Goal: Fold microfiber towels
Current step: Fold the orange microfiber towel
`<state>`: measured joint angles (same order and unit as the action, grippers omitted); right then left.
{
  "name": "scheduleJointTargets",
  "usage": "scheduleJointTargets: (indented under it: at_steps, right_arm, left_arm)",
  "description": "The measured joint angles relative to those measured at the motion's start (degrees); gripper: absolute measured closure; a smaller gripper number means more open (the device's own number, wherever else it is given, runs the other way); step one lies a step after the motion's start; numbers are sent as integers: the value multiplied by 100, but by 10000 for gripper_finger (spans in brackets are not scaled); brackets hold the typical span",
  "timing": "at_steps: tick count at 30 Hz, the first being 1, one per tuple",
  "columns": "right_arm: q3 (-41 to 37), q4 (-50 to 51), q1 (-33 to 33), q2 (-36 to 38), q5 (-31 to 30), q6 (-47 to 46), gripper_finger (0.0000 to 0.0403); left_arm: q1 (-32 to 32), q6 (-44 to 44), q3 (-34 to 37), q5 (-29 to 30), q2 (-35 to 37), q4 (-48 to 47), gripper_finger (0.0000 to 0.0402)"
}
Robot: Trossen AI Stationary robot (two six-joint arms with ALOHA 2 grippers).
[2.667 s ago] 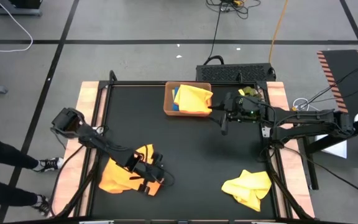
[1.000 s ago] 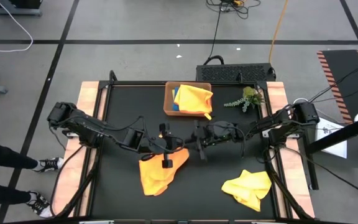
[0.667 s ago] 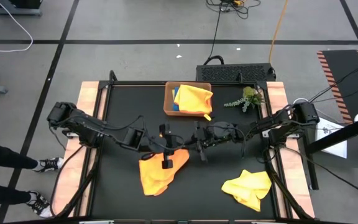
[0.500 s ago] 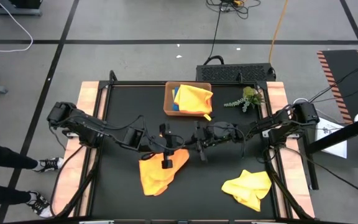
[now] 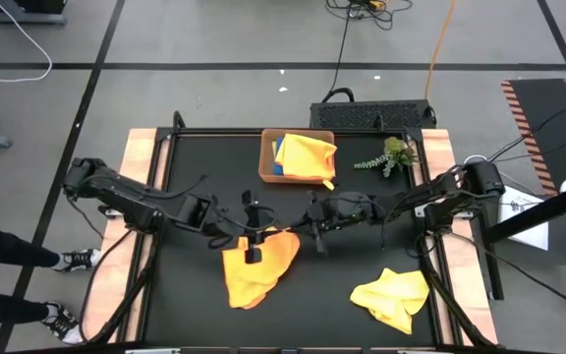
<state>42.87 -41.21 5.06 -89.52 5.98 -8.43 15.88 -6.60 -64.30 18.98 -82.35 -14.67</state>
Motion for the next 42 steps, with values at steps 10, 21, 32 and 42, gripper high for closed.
scheduleJointTargets:
  at_steps: [10,21,32,42]
  right_arm:
    - [10,-4,0,1,9,9,400]
    - [9,-14,0,-1,26,14,402]
    - [9,-55,0,-1,28,16,403]
    - [9,-55,0,-1,31,16,403]
  left_arm:
    - [99,-312,-23,161,174,-271,162]
    - [601,-2237,192,147,299,-2574,142]
    - [1174,-3751,1282,-348,293,-2422,142]
    - [1666,-4684,2049,-661,291,-1672,142]
